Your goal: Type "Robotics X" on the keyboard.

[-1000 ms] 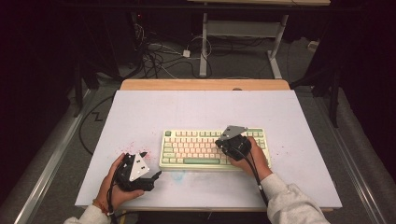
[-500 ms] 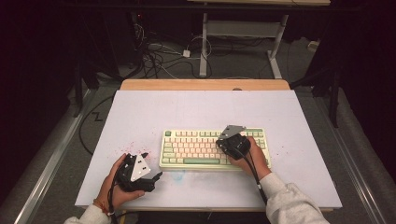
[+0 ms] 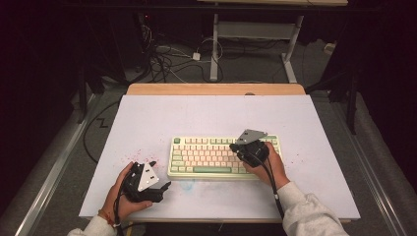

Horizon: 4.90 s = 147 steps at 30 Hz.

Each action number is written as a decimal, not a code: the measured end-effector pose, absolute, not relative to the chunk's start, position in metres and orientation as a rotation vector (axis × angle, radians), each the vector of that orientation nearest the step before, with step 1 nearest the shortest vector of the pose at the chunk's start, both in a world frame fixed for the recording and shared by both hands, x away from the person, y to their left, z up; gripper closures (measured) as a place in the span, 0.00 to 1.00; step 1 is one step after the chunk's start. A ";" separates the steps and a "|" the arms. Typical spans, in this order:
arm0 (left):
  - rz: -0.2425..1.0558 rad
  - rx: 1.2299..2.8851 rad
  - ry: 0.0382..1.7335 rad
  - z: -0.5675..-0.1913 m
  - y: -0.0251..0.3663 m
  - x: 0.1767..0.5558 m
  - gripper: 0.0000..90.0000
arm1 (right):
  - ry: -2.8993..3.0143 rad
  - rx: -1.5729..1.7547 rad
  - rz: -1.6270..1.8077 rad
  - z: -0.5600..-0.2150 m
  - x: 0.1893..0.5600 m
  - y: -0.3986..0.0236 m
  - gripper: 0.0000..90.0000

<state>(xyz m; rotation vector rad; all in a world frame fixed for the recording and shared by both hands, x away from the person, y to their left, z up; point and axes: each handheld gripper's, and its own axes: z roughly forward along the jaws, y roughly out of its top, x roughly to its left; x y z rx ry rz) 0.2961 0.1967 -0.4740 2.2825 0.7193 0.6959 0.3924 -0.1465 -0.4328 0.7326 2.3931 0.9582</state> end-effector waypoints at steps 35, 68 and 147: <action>0.693 2.292 0.724 -0.474 0.196 0.296 0.20 | 2.234 0.657 1.108 -0.408 0.360 -0.167 0.32; 0.637 2.236 0.799 -0.467 0.196 0.299 0.42 | 2.112 0.703 1.024 -0.423 0.309 -0.231 0.26; 0.432 2.467 0.665 -0.444 0.058 0.402 0.96 | 2.188 0.719 0.940 -0.455 0.296 -0.241 0.29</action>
